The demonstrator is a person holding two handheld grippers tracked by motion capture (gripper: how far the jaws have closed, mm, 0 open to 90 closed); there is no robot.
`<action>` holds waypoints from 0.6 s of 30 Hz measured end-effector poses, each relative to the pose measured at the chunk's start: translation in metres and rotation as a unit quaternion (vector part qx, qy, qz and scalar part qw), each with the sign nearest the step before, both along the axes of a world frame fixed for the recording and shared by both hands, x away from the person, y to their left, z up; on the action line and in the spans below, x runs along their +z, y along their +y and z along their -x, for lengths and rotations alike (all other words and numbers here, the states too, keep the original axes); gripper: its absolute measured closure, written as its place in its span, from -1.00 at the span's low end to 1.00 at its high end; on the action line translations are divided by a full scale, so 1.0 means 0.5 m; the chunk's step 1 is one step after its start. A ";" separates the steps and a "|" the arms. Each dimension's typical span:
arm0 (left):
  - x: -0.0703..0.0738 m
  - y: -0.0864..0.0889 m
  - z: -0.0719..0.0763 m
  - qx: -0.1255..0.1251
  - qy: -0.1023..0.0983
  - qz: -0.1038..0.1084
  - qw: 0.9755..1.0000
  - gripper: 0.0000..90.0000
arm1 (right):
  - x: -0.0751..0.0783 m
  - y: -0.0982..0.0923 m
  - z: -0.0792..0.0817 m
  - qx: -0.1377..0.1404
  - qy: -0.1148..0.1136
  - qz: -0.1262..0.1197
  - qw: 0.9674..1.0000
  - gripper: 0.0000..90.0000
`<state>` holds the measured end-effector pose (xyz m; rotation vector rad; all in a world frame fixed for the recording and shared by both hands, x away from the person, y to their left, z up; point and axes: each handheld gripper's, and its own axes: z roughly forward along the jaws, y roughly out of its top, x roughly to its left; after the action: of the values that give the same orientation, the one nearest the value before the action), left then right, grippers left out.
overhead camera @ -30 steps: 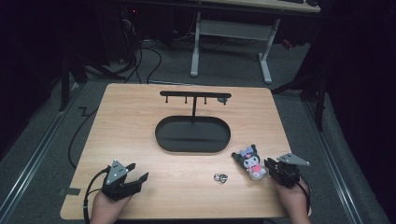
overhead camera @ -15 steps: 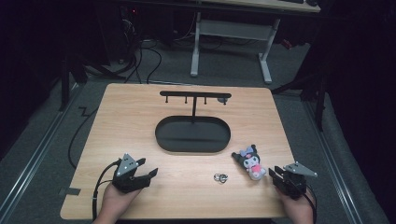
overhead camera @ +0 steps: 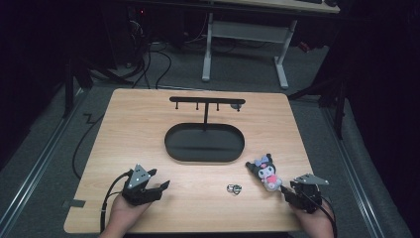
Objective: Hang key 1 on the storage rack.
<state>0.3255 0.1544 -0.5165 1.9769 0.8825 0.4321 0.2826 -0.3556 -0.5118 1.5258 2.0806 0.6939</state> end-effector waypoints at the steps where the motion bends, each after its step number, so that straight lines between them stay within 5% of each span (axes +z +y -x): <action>1: 0.000 0.000 0.000 0.000 0.000 0.000 1.000 -0.22 | 0.001 0.000 0.000 0.002 0.005 0.002 1.000 0.20; 18: -0.002 0.001 -0.001 -0.008 0.003 0.005 1.000 -0.22 | 0.030 -0.009 -0.006 0.013 0.100 -0.019 0.995 -0.09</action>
<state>0.3259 0.1551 -0.5173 1.9766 0.8718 0.4122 0.2857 -0.3599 -0.4969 1.6510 2.2498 0.6145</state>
